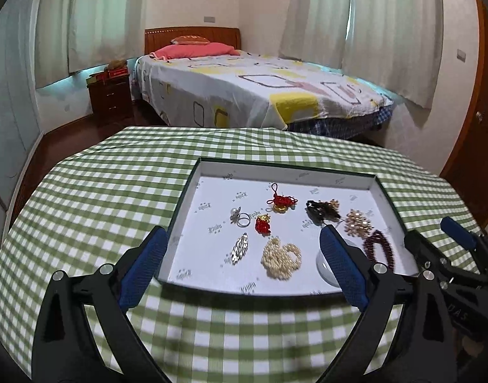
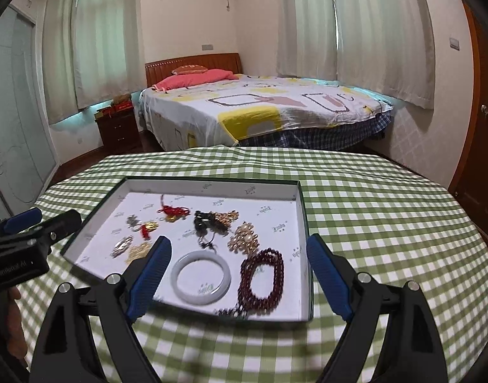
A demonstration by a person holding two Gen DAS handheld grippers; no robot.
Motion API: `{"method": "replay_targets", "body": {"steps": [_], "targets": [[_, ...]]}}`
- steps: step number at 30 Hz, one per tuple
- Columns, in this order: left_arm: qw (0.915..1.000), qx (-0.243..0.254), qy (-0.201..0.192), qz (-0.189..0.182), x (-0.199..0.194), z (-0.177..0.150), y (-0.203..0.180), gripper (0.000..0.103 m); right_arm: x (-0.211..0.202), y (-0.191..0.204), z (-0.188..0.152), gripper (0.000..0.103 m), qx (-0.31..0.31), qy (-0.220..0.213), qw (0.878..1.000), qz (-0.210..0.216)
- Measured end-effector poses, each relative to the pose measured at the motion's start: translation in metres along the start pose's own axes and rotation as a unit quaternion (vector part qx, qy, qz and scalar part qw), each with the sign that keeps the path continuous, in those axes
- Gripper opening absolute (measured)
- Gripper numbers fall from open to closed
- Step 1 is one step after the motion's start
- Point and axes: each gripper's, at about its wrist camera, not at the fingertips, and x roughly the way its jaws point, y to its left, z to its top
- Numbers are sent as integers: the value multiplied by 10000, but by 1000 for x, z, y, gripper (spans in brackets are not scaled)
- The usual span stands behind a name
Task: Organize jewelry
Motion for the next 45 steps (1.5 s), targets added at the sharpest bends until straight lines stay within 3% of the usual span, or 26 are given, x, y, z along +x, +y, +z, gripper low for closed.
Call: {"method": "replay_targets", "body": {"steps": [17,26,45], "targets": [[9977,-123,-536,389,-130,-7,17,98,-118,13,8,84,-164,-599,9980,138],[9949,-168,-904,408,-189,-9,21,98,-161,19,8,85,-206,-870,9957,242],[9932,-175,-1104,321,-222,-16,19,99,-198,19,4,85,-263,-1251,9916,212]]}}
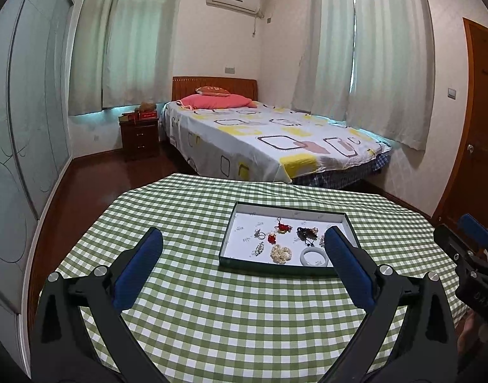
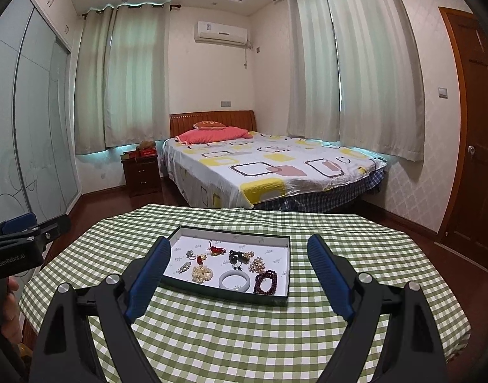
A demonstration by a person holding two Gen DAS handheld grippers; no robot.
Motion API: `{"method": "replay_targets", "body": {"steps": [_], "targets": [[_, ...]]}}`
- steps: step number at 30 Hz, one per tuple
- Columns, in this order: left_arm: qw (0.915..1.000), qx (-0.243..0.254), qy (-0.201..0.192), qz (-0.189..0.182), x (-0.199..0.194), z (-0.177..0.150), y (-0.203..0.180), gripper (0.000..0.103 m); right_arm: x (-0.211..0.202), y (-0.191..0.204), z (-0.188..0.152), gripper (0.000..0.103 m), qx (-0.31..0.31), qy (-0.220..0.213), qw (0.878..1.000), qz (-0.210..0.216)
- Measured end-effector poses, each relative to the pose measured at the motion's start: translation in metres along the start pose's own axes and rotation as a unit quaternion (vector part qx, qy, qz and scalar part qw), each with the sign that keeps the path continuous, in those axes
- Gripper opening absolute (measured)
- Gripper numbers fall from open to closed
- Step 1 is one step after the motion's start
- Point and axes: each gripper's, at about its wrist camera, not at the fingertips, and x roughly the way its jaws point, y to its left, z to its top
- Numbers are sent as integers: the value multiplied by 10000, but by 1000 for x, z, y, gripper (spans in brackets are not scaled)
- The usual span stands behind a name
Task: Organize jewelry
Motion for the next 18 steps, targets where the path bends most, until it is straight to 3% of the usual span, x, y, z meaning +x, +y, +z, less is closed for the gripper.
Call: {"method": "replay_targets", "body": {"steps": [18], "targets": [[10000,5,-2,-13,-3,-1,-1,99,-1,0,-2,85,-5,-14,10000,-2]]}}
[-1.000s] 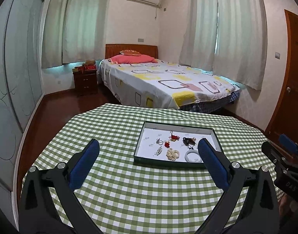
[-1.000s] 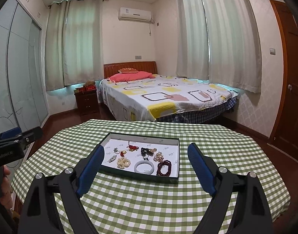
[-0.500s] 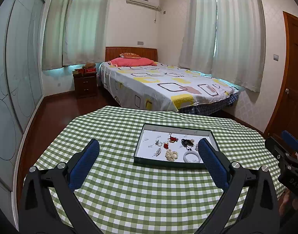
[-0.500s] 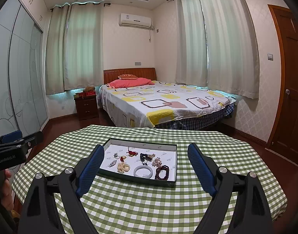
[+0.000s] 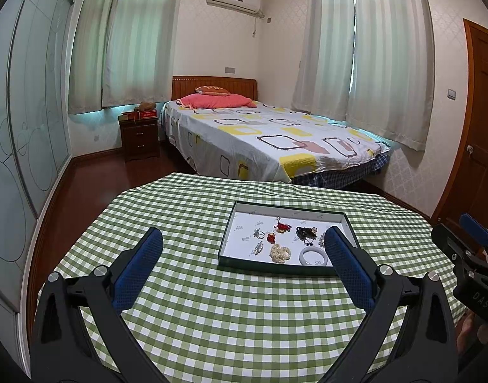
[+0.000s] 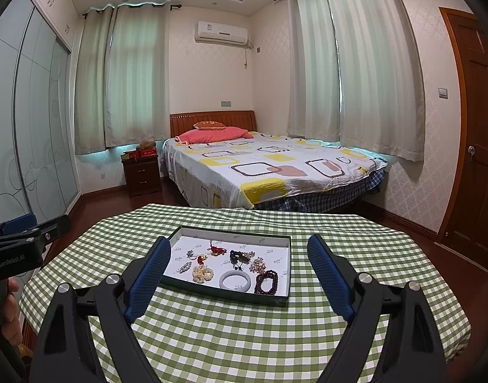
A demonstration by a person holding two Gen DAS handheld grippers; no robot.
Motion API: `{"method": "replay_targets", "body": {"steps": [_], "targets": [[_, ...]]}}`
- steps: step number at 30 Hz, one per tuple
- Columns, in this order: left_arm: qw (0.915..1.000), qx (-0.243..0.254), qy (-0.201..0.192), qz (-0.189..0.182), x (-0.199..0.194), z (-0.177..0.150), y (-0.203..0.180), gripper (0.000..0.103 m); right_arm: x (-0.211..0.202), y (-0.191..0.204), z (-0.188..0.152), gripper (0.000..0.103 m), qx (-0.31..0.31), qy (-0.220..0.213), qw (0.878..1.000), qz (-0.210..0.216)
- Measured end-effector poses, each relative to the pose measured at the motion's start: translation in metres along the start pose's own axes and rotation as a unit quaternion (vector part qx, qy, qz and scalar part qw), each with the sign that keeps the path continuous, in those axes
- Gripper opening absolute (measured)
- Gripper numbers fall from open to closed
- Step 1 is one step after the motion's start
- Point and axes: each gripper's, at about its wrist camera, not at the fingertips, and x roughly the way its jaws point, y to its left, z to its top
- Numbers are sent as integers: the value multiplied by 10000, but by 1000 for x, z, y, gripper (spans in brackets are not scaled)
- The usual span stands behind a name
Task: Organize jewelry
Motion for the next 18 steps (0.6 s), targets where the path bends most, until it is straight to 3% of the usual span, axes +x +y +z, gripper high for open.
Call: {"method": "replay_targets", "body": {"steps": [18], "targets": [[10000,-31,5,-24,1,-1,-1,98,0,0,0,85,-4,-21,10000,-7]]}}
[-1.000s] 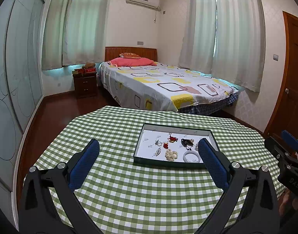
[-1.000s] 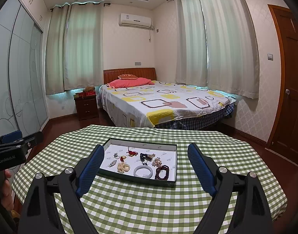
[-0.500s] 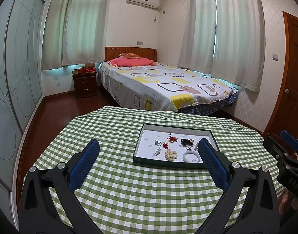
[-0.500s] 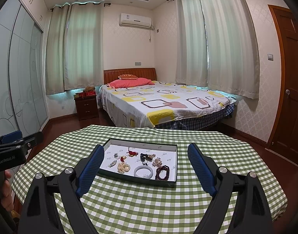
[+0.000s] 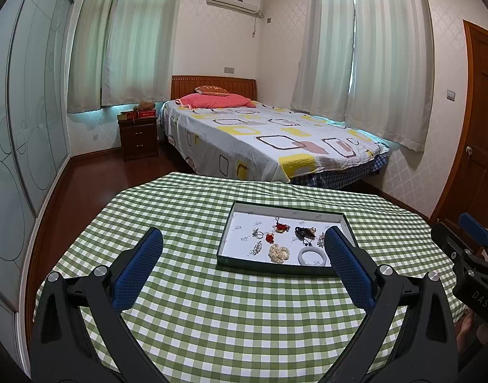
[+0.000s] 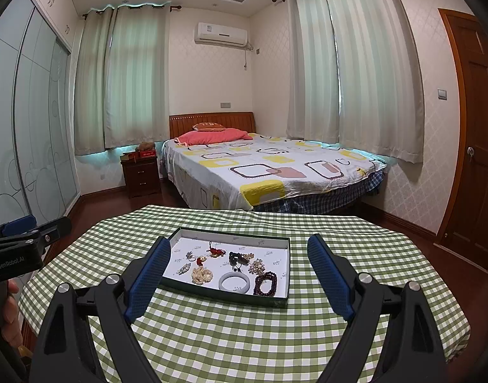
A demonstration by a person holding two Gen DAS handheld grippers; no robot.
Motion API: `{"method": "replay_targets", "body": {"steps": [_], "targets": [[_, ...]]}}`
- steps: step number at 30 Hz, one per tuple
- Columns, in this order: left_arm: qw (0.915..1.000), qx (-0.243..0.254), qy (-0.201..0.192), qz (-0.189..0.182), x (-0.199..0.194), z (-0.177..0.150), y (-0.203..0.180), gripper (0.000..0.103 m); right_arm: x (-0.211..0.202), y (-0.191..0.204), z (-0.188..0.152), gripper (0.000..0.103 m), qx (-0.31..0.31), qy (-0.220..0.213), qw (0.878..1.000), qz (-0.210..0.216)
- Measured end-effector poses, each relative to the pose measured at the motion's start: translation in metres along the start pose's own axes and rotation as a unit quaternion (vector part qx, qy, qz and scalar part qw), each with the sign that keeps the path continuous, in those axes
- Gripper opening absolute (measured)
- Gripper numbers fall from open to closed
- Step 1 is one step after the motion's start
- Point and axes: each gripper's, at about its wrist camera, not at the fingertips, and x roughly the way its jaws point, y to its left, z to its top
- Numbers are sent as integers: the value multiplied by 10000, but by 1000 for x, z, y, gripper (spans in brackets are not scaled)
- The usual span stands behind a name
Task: Organize jewelry
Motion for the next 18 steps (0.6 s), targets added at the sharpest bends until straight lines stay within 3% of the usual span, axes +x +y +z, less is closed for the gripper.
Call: {"method": "replay_targets", "body": {"steps": [18], "targets": [[10000,25,-86,13,-3,1,-1,99,0,0,1,85,-10,-9,10000,1]]}}
